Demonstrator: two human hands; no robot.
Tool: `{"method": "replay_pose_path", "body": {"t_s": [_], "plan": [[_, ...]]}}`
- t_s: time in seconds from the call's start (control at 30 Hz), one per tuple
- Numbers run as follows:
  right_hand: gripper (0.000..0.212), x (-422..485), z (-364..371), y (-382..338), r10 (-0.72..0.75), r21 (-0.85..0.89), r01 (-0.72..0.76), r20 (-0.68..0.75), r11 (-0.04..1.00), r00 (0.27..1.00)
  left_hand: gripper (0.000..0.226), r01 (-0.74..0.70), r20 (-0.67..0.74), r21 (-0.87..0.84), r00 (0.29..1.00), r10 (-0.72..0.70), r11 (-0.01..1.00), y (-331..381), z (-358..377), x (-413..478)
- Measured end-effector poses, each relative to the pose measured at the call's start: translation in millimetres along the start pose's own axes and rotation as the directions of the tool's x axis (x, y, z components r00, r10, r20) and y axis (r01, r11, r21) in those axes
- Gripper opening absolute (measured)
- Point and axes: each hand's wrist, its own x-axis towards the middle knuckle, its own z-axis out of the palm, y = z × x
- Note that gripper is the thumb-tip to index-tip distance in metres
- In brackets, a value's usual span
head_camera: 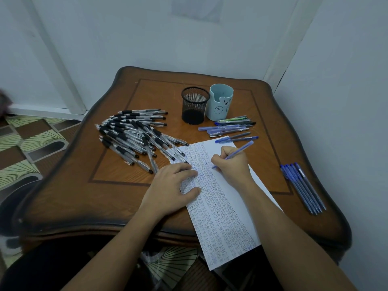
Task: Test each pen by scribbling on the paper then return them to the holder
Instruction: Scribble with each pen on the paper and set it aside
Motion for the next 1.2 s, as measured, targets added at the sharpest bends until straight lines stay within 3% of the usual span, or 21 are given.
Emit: {"method": "replay_pose_path", "body": {"t_s": [0.33, 0.6, 1.2], "plan": [[0.038, 3.7, 0.6, 3.4, 0.034, 0.008, -0.034, 0.014, 0.999, 0.999, 0.055, 0.007, 0.007, 0.008, 1.000, -0.007, 1.000, -1.7, 1.7, -0.4], [0.027, 2.4, 1.6, 2.4, 0.017, -0.021, -0.017, 0.013, 1.000, 1.000, 0.055, 0.010, 0.016, 0.011, 1.000, -0.010, 1.000, -2.8, 2.3, -0.3], [0.033, 2.3, -0.8, 1.5, 0.033, -0.026, -0.033, 0.001, 0.999, 0.999, 0.054, 0.019, 0.017, -0.002, 1.000, -0.019, 1.000, -3.9, 3.5, -0.2]]}}
